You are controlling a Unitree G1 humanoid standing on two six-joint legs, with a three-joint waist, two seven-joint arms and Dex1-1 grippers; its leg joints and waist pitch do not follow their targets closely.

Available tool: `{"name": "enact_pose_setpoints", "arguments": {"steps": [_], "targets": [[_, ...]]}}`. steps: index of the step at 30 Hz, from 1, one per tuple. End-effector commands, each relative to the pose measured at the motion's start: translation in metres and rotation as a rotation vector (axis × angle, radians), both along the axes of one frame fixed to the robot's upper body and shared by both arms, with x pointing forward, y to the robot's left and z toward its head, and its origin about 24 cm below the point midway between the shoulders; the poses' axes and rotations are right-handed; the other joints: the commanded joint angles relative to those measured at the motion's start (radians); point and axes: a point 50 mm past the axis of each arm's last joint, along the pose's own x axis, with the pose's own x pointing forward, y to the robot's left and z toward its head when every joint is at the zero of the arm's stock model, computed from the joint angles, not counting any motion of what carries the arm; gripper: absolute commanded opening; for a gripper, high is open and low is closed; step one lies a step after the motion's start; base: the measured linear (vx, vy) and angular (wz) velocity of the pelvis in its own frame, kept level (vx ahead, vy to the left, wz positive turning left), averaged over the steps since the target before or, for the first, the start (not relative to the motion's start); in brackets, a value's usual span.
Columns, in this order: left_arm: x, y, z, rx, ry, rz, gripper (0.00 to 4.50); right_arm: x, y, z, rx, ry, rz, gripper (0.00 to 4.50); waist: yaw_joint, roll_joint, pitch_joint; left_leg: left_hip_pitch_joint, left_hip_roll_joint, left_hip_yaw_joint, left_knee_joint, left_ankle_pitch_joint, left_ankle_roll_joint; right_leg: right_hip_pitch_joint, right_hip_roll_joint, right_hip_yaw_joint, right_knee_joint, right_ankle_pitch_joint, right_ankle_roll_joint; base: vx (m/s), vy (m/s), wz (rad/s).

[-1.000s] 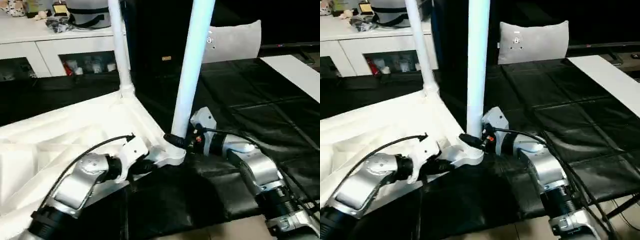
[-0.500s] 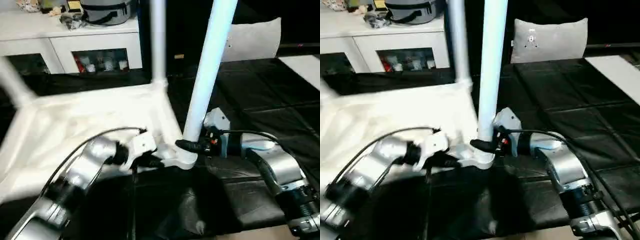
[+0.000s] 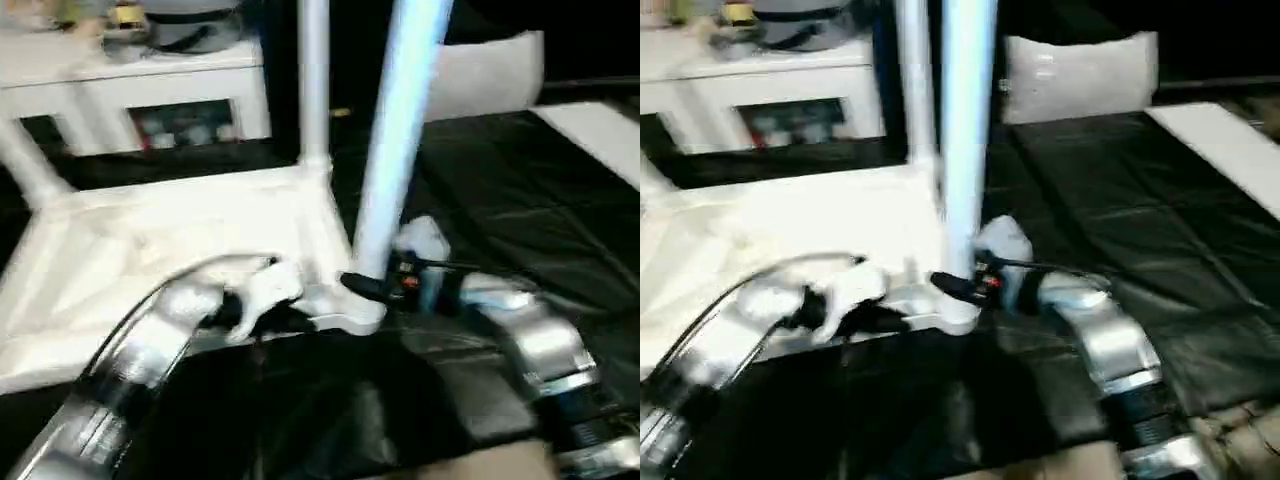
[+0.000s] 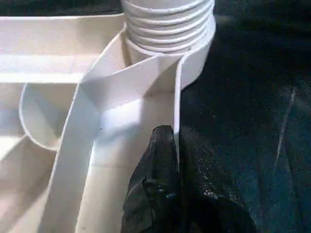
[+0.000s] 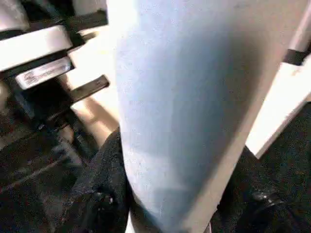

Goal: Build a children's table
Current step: Insert table leg to table base

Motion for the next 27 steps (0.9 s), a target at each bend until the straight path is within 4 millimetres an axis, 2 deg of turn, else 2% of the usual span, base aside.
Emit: {"name": "enact_pose_setpoints", "arguments": {"steps": [1,2,3,4,5,6,7,8,10,13,14,19,23,26,27], "targets": [[0.001,0.006,0.03,-0.072,-0.107,0.068,0.0,-0.014,-0.029,-0.067,-0.202,0.29,-0.189,1.86,-0.001,0.006,-0.029,-0.034,0.026,-0.009,-0.095,-0.252,0.027,0.05,-0.066,0.058,-0.062,-0.433,-0.106,0.0,0.0,0.0],[-0.008,0.007,0.029,-0.074,-0.095,0.083,0.0,-0.01,-0.028,-0.067,-0.198,0.279,-0.215,1.86,-0.005,0.002,-0.027,-0.032,0.025,-0.008,-0.096,-0.262,0.03,0.046,-0.064,0.058,-0.066,-0.444,-0.106,0.0,0.0,0.0],[-0.022,0.004,0.029,-0.08,-0.08,0.096,0.0,-0.004,-0.026,-0.065,-0.188,0.261,-0.249,1.86,-0.016,-0.001,-0.03,-0.037,0.027,-0.012,-0.096,-0.267,0.028,0.05,-0.067,0.059,-0.057,-0.435,-0.117,0.0,0.0,0.0],[-0.023,0.004,0.029,-0.081,-0.079,0.096,0.0,-0.004,-0.026,-0.065,-0.186,0.259,-0.251,1.86,-0.028,-0.003,-0.026,-0.038,0.026,-0.012,-0.095,-0.277,0.033,0.046,-0.065,0.059,-0.061,-0.444,-0.12,0.0,0.0,0.0],[-0.034,0.0,0.031,-0.093,-0.068,0.103,0.0,0.001,-0.023,-0.063,-0.177,0.24,-0.266,1.86,-0.031,-0.005,-0.027,-0.036,0.026,-0.011,-0.094,-0.28,0.034,0.046,-0.065,0.059,-0.061,-0.447,-0.122,0.0,0.0,0.0],[-0.036,-0.003,0.032,-0.091,-0.071,0.105,0.0,0.002,-0.019,-0.061,-0.172,0.235,-0.258,1.86,-0.036,-0.003,-0.028,-0.039,0.025,-0.012,-0.093,-0.276,0.035,0.047,-0.067,0.06,-0.059,-0.442,-0.127,0.0,0.0,0.0],[-0.037,-0.005,0.033,-0.087,-0.075,0.107,0.0,0.002,-0.018,-0.061,-0.17,0.232,-0.252,1.86,-0.034,-0.008,-0.025,-0.031,0.021,-0.008,-0.089,-0.269,0.045,0.038,-0.062,0.061,-0.068,-0.468,-0.122,0.0,0.0,0.0],[-0.037,-0.007,0.034,-0.085,-0.078,0.112,0.0,0.002,-0.016,-0.06,-0.168,0.231,-0.247,1.86,-0.033,-0.012,-0.026,-0.031,0.02,-0.006,-0.088,-0.264,0.049,0.037,-0.061,0.061,-0.07,-0.471,-0.12,0.0,0.0,0.0],[-0.034,-0.011,0.037,-0.09,-0.087,0.124,0.0,0.0,-0.012,-0.059,-0.164,0.227,-0.222,1.86,-0.02,-0.011,-0.026,-0.023,0.021,-0.003,-0.088,-0.245,0.047,0.032,-0.059,0.063,-0.07,-0.468,-0.117,0.0,0.0,0.0],[-0.031,-0.014,0.038,-0.083,-0.096,0.135,0.0,-0.004,-0.009,-0.06,-0.165,0.229,-0.194,1.86,-0.006,-0.01,-0.028,-0.025,0.022,-0.004,-0.089,-0.244,0.04,0.037,-0.058,0.063,-0.067,-0.452,-0.111,0.0,0.0,0.0],[-0.029,-0.014,0.037,-0.075,-0.098,0.136,0.0,-0.005,-0.009,-0.061,-0.17,0.229,-0.187,1.86,-0.005,-0.008,-0.028,-0.023,0.022,-0.004,-0.09,-0.245,0.037,0.036,-0.058,0.063,-0.067,-0.448,-0.112,0.0,0.0,0.0],[-0.021,-0.014,0.036,-0.046,-0.113,0.168,0.0,-0.006,-0.009,-0.062,-0.176,0.221,-0.173,1.86,0.001,-0.011,-0.029,-0.023,0.021,-0.004,-0.089,-0.254,0.033,0.037,-0.058,0.064,-0.068,-0.451,-0.106,0.0,0.0,0.0],[-0.007,-0.014,0.034,-0.029,-0.131,0.221,0.0,-0.01,-0.01,-0.062,-0.162,0.203,-0.164,1.86,0.016,-0.013,-0.027,-0.016,0.018,0.001,-0.087,-0.258,0.033,0.032,-0.058,0.062,-0.077,-0.494,-0.087,0.0,0.0,0.0],[-0.004,-0.012,0.033,-0.027,-0.13,0.229,0.0,-0.015,-0.011,-0.063,-0.153,0.21,-0.151,1.86,0.022,-0.013,-0.028,-0.018,0.018,-0.001,-0.088,-0.261,0.032,0.034,-0.06,0.06,-0.08,-0.513,-0.071,0.0,0.0,0.0],[-0.003,-0.011,0.032,-0.023,-0.13,0.23,0.0,-0.018,-0.013,-0.064,-0.152,0.218,-0.145,1.86,0.024,-0.007,-0.028,-0.016,0.018,-0.002,-0.088,-0.263,0.031,0.033,-0.06,0.06,-0.079,-0.509,-0.07,0.0,0.0,0.0]]}}
